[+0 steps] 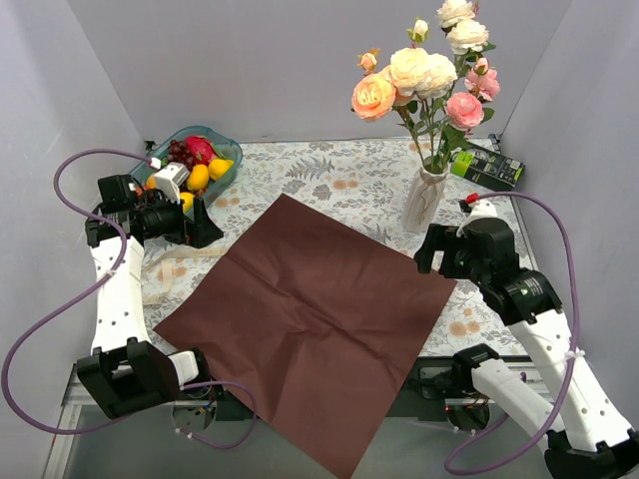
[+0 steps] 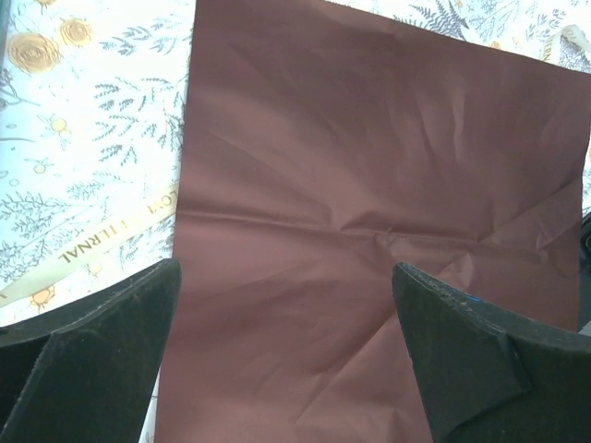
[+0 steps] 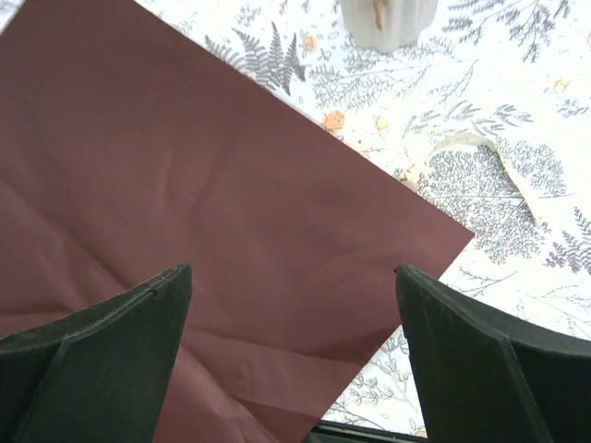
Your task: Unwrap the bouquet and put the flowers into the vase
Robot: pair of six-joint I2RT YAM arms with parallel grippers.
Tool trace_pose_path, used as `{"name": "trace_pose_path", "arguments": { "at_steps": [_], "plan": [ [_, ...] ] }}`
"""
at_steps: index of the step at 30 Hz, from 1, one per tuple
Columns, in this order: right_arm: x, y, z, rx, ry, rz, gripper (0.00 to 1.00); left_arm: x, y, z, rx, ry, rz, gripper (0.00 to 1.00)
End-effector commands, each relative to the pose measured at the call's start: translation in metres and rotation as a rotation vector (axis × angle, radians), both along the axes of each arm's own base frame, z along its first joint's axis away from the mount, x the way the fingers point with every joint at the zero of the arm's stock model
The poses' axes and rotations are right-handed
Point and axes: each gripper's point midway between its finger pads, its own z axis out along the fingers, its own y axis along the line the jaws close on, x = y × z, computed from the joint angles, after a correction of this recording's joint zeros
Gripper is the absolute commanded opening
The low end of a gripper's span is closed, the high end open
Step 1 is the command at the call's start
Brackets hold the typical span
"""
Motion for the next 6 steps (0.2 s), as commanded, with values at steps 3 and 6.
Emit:
{"name": "trace_pose_path", "arguments": {
  "at_steps": [3,6],
  "plan": [
    [0.0,-0.001,0.033,0.05,-0.13,-0.006,0.98,-0.001,0.001,-0.01,0.0,0.016,0.022,0.98],
    [0.0,-0.001,0.025,0.03,-0.104,0.004,0.98,0.001,0.003,-0.016,0.002,0.027,0.033,0.98]
  ]
}}
